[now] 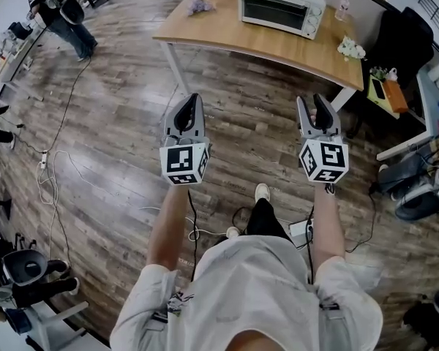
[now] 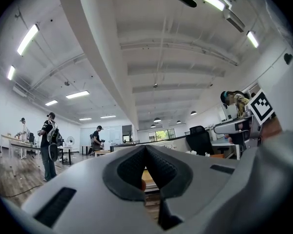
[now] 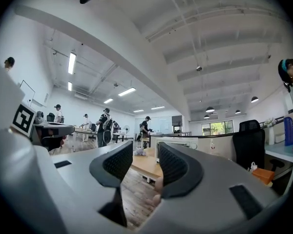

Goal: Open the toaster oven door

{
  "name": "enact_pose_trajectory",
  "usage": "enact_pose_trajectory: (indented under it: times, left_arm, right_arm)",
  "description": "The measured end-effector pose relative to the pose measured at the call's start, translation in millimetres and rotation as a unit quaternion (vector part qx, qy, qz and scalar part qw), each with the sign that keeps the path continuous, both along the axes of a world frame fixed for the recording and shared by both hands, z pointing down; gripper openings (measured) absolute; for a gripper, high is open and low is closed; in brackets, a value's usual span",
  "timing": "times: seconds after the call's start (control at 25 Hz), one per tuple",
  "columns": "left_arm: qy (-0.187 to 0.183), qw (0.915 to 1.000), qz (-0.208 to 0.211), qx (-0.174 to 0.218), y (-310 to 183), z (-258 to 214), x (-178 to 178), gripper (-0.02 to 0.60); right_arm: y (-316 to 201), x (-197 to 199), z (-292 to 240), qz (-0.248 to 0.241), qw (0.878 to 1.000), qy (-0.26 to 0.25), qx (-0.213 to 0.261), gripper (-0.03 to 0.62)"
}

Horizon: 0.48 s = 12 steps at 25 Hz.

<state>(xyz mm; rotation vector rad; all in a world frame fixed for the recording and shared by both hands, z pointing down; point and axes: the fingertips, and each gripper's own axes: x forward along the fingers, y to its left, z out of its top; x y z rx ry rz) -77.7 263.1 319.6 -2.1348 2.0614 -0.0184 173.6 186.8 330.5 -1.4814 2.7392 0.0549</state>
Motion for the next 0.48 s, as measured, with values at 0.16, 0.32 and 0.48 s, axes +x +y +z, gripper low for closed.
enact_pose_trajectory:
  times: [0.16,0.32,0.48]
  left_arm:
    - [-0.004,0.9998,0.011,-0.015,-46,4,9,0.014]
    - [0.005,0.9996,0.018,-0.023,-91,4,20,0.014]
    - [0.013,0.9992,0.022,-0.029,-129,2,33,0.014]
  right_arm:
    - [-42,4,5,0.000,1.000,-0.008,-0.010,0.202]
    - [-84,17,11,0.007,1.000,-0.017,-0.021,0.221]
    - [-119,28,13,0.009,0.999,-0.026,-0.034,0.254]
